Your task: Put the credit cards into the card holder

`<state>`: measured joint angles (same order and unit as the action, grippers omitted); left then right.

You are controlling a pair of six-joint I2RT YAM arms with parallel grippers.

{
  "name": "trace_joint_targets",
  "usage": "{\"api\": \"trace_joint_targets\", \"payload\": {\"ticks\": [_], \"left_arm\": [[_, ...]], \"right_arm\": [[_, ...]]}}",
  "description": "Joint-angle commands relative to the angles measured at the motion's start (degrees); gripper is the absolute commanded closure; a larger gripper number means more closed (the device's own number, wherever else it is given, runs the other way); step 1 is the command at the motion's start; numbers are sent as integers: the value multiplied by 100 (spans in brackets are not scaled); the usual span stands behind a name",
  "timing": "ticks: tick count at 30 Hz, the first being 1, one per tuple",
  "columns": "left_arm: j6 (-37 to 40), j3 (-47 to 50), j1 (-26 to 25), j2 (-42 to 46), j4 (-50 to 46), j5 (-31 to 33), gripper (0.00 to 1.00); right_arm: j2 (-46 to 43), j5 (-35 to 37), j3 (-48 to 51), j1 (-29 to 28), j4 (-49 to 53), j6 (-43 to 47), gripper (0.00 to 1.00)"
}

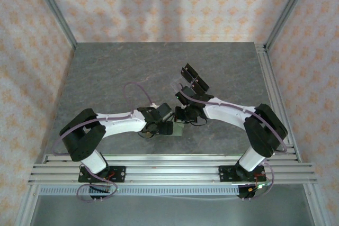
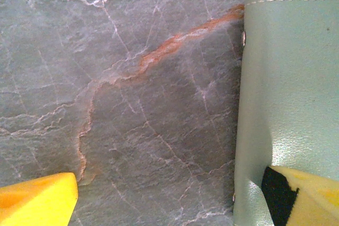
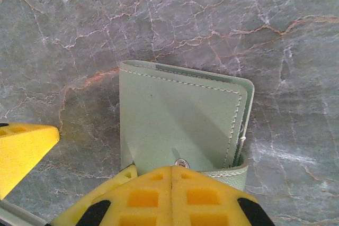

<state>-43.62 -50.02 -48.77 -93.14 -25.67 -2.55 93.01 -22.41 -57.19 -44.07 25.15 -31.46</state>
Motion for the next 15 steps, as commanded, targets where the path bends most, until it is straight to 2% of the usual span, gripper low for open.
{"api": "trace_joint_targets", "payload": {"ticks": [1,15], "left_arm": [[-95,89,-73,-257,193,-20,8],[-103,54,-77,-323,184,-38,8]], "right_arm": [[125,-66,83,5,-189,-63,100],[289,-40,222,-5,-306,-40,100]]}}
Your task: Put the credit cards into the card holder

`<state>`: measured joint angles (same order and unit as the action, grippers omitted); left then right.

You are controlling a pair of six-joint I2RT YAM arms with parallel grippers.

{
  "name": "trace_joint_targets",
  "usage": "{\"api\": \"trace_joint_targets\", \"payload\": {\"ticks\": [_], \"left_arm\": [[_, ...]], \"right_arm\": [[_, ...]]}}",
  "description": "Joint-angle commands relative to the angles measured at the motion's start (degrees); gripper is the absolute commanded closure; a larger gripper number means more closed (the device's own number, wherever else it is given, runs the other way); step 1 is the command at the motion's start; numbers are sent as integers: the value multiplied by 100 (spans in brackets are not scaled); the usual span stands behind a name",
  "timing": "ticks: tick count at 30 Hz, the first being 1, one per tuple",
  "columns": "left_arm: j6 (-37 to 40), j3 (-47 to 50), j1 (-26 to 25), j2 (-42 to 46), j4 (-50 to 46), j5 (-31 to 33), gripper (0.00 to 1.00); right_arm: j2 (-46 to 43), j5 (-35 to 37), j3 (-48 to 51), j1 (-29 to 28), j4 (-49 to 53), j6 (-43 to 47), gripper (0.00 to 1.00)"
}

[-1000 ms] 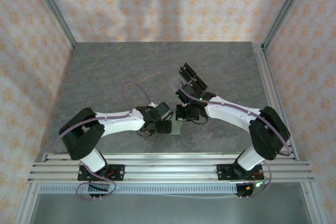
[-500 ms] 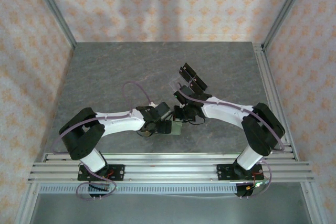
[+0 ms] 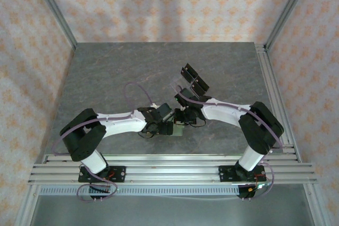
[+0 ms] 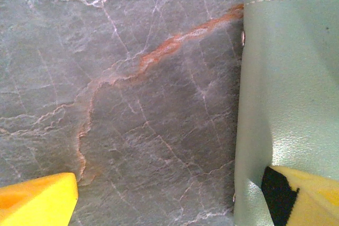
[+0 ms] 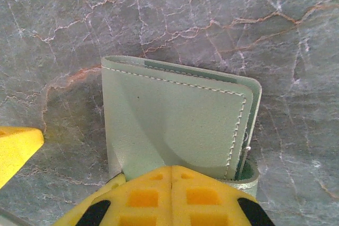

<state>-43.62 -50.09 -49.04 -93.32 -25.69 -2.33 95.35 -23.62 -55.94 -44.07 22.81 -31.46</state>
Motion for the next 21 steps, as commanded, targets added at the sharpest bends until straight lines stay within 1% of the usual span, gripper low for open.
{"api": "trace_joint_targets", "payload": {"ticks": [1,21], "left_arm": [[-103,52,-45,-310,181,-58,8],[-104,60,-54,-352,219,-92,8]], "right_arm": [[55,91,92,-5,-82,-43,100],[199,50,-76,-5,-195,-59,100]]}}
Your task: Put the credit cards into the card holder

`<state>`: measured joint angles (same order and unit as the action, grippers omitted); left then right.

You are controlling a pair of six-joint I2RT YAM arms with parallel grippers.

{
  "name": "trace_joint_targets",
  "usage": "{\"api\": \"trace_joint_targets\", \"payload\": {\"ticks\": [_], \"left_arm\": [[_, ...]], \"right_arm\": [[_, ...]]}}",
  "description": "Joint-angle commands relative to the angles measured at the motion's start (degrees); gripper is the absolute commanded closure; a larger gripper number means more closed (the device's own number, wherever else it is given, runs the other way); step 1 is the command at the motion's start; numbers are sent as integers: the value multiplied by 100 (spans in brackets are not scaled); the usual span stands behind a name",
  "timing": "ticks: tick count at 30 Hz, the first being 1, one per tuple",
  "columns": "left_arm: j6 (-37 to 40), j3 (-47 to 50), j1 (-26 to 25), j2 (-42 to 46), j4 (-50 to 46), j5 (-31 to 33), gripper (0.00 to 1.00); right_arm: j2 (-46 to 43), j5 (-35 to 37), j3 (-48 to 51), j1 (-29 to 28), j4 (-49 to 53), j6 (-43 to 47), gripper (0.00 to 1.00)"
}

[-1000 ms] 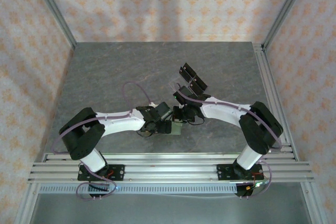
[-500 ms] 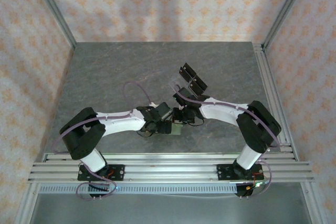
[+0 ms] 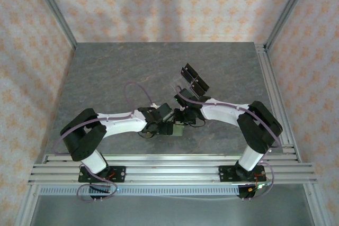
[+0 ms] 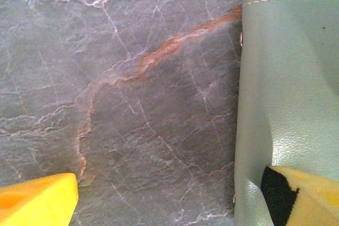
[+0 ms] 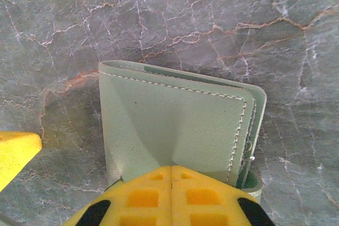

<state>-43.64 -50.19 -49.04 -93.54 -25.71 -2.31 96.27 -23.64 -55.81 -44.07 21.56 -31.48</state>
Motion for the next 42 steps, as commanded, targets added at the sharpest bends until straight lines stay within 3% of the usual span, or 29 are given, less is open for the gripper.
{"api": "trace_joint_targets", "payload": {"ticks": [1,19,30,42], "left_arm": [[-101,71,-54,-334,225,-95,8],[-116,75,-54,-352,252,-121,8],[-125,41,-62,-350,225,-127,9],[-92,-54,-80,-376,130,-95,9]], "right_arm": [[135,44,-111,-5,-73,-55,100],[461,97,137,-252,-37,-49,100],[489,743,413,-699,234,49,100],[-199,689,24,-680,217,-186,100]]}}
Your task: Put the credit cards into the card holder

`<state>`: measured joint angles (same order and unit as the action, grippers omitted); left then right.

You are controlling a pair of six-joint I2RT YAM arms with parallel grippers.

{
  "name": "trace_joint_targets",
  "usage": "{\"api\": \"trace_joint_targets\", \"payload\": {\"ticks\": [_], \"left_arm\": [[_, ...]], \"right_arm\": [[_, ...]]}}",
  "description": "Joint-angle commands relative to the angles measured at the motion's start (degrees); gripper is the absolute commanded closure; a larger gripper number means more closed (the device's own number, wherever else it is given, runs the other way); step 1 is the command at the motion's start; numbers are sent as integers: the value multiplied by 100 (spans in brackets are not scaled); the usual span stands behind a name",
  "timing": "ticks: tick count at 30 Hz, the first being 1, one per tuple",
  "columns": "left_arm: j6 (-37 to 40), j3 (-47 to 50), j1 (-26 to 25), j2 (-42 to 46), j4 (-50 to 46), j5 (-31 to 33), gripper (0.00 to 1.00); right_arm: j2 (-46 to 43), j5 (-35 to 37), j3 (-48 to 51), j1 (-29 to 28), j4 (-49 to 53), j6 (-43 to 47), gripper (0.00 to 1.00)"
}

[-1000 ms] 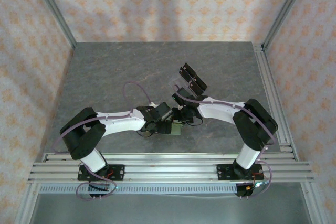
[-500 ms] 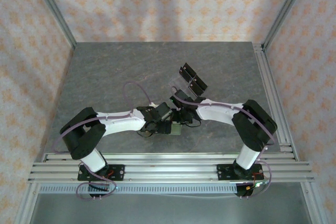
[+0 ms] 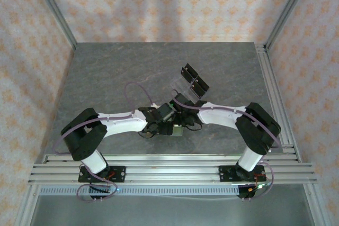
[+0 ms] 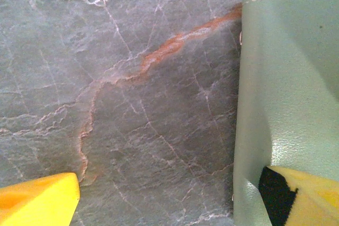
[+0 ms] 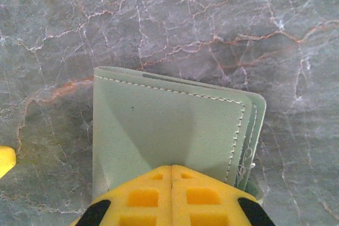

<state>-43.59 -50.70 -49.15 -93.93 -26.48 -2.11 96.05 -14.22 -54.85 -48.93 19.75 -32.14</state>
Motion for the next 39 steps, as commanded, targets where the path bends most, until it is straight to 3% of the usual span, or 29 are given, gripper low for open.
{"api": "trace_joint_targets", "payload": {"ticks": [1,8,26,39], "left_arm": [[-96,-8,-71,-338,210,-114,9],[-105,7,-78,-346,203,-110,9],[-149,45,-87,-356,266,-114,9],[-448,253,-89,292,339,218,9]], "right_arm": [[-234,-250,-110,-192,416,-126,100],[-462,-177,-315,-174,552,-118,100],[-41,-252,-554,-136,291,-119,100],[-228,-165,-212,-73,47,-346,100]]}}
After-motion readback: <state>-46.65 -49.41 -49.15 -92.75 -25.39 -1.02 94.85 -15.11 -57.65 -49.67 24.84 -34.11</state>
